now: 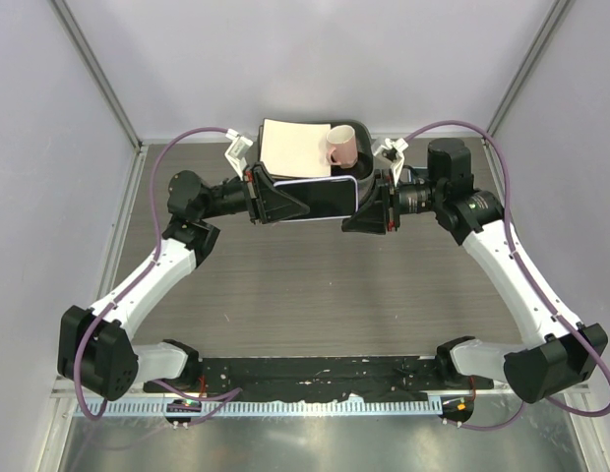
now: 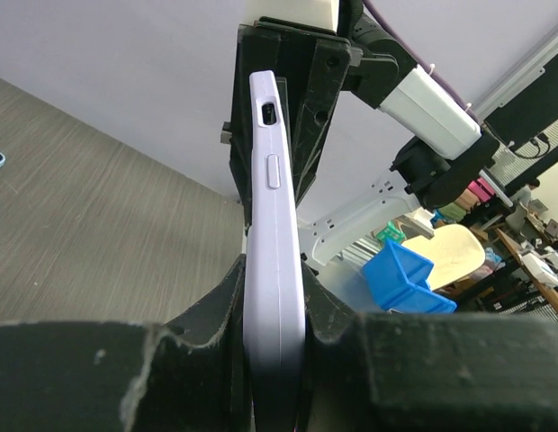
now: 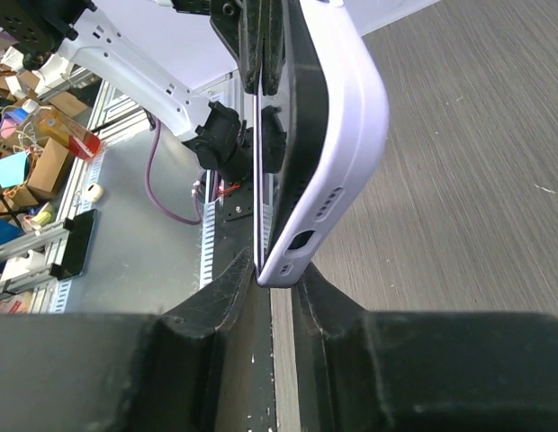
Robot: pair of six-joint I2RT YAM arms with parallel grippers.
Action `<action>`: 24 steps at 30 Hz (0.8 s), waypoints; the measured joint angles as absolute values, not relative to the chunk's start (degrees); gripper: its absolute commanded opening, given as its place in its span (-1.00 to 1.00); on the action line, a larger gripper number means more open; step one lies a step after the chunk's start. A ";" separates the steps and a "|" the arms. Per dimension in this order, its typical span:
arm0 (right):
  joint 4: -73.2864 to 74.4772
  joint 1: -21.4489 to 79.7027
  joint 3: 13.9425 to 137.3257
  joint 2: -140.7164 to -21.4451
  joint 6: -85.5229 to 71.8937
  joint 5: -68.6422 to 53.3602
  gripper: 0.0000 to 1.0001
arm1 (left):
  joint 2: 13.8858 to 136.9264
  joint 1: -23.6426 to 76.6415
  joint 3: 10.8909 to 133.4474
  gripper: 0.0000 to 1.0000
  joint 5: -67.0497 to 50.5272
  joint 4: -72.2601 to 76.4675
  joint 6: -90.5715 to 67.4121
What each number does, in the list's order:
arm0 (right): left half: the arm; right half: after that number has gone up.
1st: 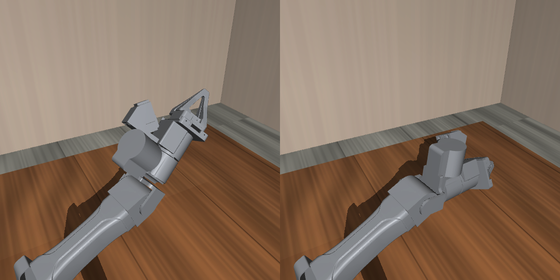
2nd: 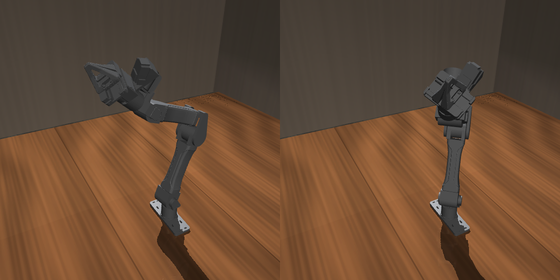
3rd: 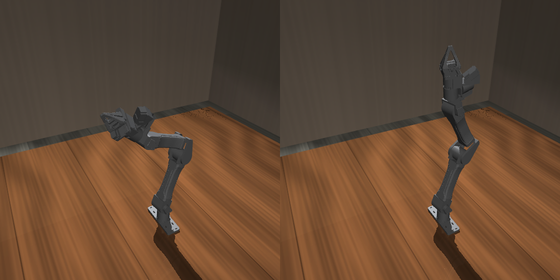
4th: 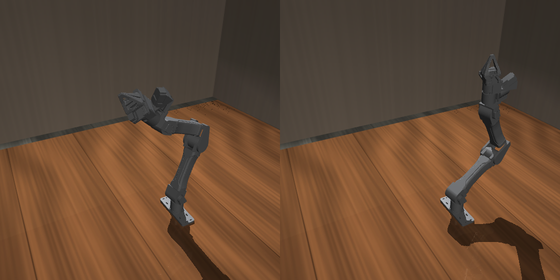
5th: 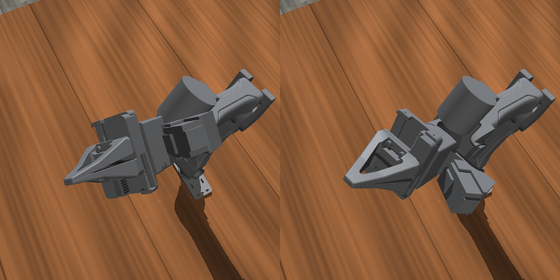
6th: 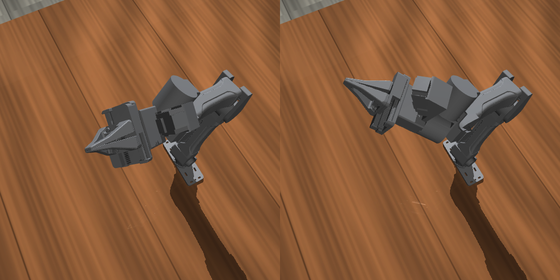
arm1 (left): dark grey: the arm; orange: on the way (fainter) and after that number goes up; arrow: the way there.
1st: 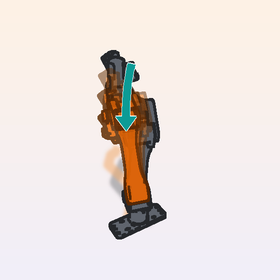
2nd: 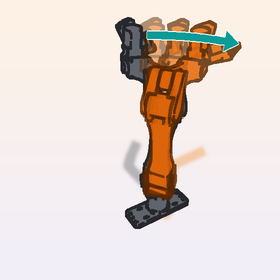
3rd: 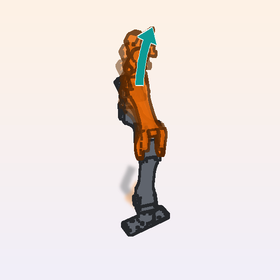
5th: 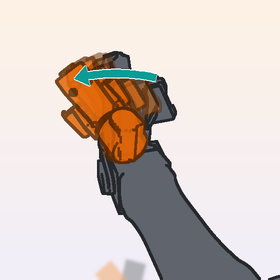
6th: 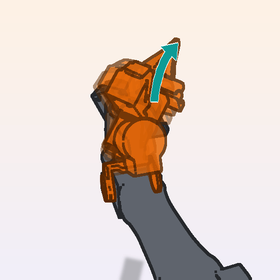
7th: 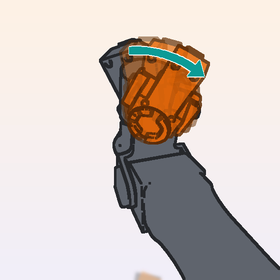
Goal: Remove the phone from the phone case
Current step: Remove the phone case from the phone.
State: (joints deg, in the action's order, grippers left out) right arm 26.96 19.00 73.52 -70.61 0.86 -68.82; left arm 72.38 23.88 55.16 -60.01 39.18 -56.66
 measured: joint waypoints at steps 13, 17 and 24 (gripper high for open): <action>27.31 19.03 73.30 -66.70 5.43 -67.79 -0.95 | 72.38 24.34 55.16 -1.00 -60.05 41.89 -58.24; 27.11 19.03 73.01 -65.19 7.25 -67.35 -0.98 | 72.44 24.84 55.16 -0.99 -60.03 43.11 -59.29; 27.07 19.00 72.75 -64.82 9.04 -67.59 -0.99 | 73.63 25.67 55.16 -0.99 -60.29 44.64 -61.28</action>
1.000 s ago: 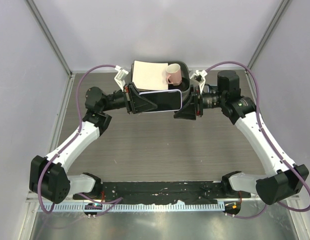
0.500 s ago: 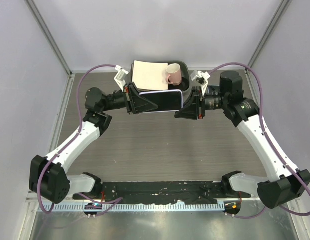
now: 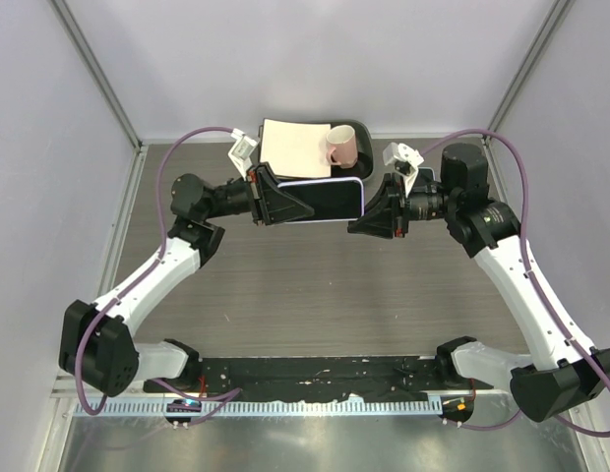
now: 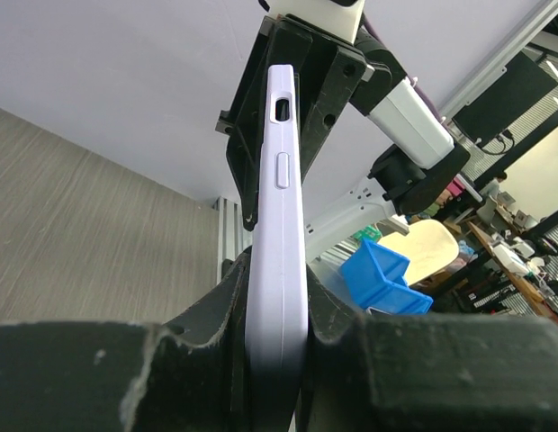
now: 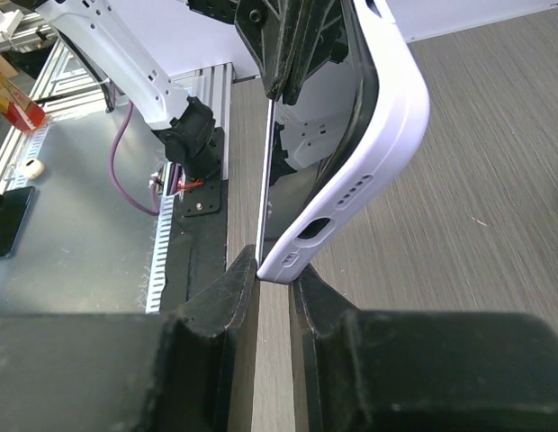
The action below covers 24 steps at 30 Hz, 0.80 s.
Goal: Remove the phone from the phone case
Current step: Remove the phone case from the phone.
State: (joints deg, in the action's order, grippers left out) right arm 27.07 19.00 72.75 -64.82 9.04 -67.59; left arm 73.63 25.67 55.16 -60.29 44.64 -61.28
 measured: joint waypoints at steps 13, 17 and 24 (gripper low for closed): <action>23.81 19.18 71.46 -63.20 7.95 -71.66 -0.99 | 76.40 26.70 57.14 -0.99 -65.12 51.59 -68.60; 23.81 19.18 71.46 -62.43 7.79 -72.86 -0.98 | 77.21 27.18 58.04 -1.00 -66.87 52.75 -70.19; 25.47 19.18 71.48 -61.39 9.41 -73.97 -0.85 | 77.95 27.83 58.06 -0.99 -69.84 53.84 -71.72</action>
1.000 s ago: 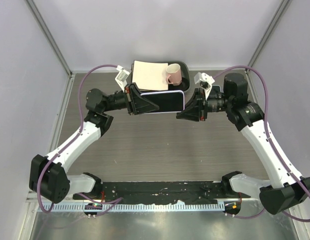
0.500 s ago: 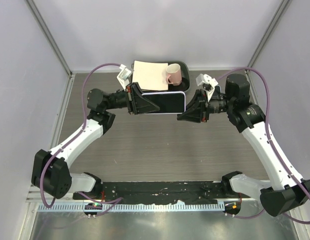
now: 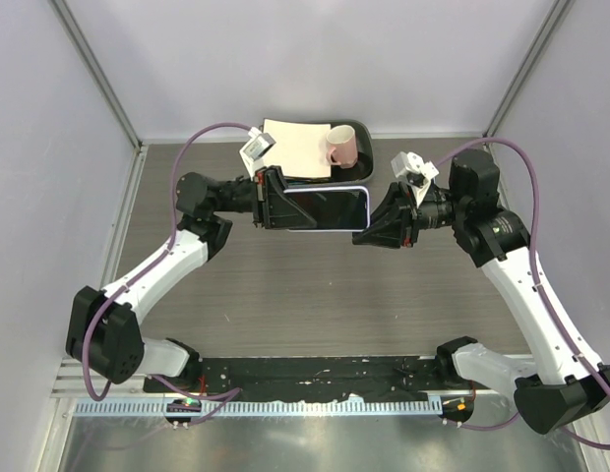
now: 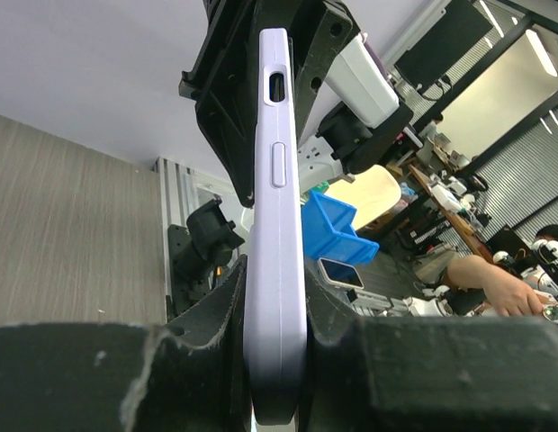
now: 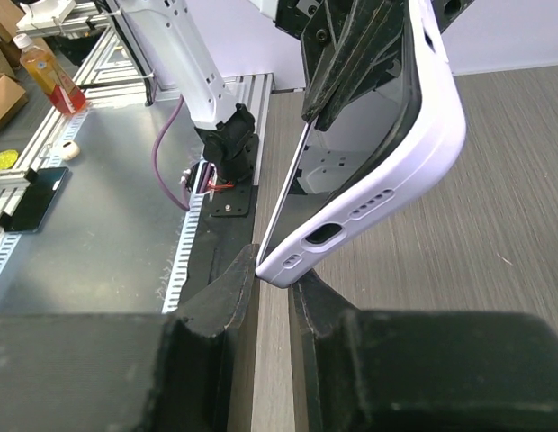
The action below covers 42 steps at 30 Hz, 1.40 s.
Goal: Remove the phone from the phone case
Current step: Remove the phone case from the phone.
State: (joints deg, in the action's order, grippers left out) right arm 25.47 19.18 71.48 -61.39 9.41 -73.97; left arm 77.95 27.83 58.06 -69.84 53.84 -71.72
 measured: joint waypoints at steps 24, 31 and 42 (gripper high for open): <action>35.64 19.79 72.36 -60.69 18.15 -68.86 -0.31 | 78.81 29.36 58.39 -0.99 -71.96 45.45 -65.28; 39.38 19.84 72.88 -60.75 22.41 -68.23 -0.17 | 78.87 29.34 58.39 -1.00 -72.93 44.01 -64.84; 39.59 19.81 72.88 -60.45 23.62 -69.58 -0.06 | 78.87 29.21 58.39 -1.00 -73.32 43.38 -64.42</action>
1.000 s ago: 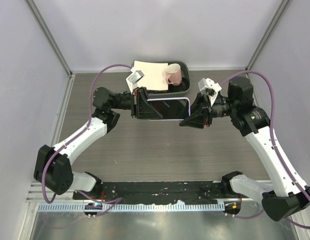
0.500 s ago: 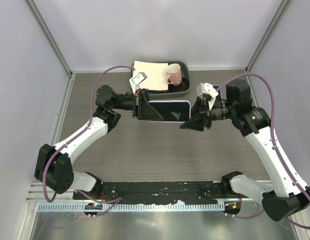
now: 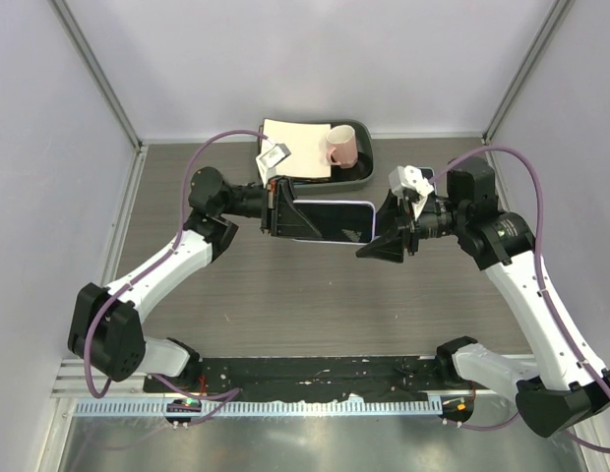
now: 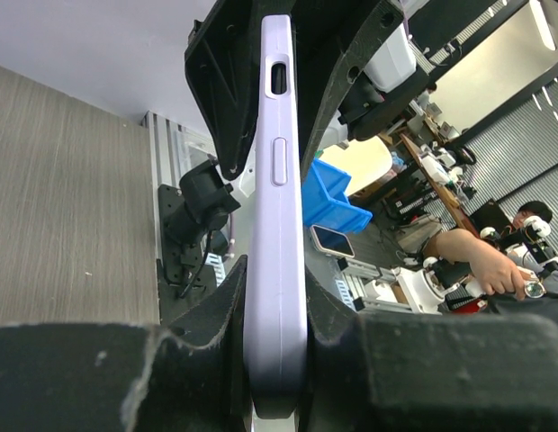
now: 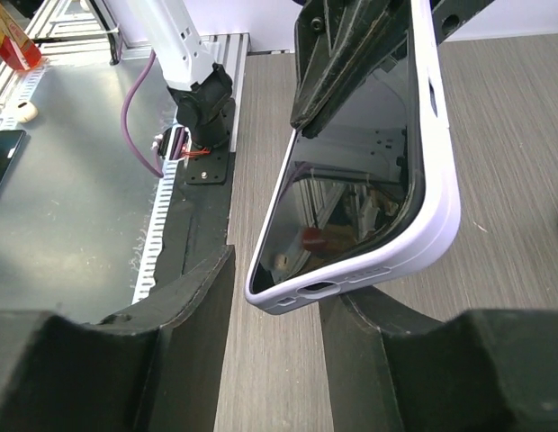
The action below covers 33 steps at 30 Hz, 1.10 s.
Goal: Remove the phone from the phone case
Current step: Remove the phone case from the phone.
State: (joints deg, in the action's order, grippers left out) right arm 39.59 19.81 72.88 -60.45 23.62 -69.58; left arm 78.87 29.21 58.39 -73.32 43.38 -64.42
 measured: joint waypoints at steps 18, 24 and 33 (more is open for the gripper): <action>34.59 19.81 71.11 -58.59 21.30 -67.46 0.03 | 78.87 27.88 56.86 -1.00 -70.54 48.21 -68.53; 27.55 19.77 69.32 -58.63 12.27 -66.46 0.05 | 78.87 27.53 56.42 -1.00 -69.43 48.45 -68.51; 11.31 19.77 66.37 -60.51 -7.40 -64.55 0.04 | 78.78 27.35 55.57 -1.00 -69.04 48.77 -66.48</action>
